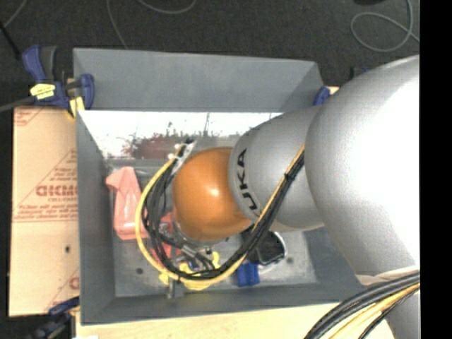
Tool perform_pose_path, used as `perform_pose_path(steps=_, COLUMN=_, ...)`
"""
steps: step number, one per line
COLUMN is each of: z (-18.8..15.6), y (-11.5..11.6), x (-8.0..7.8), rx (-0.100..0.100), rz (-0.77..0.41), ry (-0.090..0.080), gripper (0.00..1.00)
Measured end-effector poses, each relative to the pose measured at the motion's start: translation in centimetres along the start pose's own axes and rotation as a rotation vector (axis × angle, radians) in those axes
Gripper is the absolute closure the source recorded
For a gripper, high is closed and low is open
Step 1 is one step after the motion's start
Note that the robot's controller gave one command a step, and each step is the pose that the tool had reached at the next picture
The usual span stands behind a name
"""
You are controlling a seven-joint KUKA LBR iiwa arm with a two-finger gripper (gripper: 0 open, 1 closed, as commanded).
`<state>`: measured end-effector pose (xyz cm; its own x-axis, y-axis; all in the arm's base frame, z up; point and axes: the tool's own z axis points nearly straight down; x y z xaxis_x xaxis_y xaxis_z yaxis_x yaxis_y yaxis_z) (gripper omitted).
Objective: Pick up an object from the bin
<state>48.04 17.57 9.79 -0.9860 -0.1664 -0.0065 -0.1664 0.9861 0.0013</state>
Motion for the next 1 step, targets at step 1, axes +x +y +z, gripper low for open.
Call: perform_pose_path(steps=1, z=1.05, y=-0.09, x=0.12, rx=0.0, rz=0.02, ry=0.001, gripper=0.0)
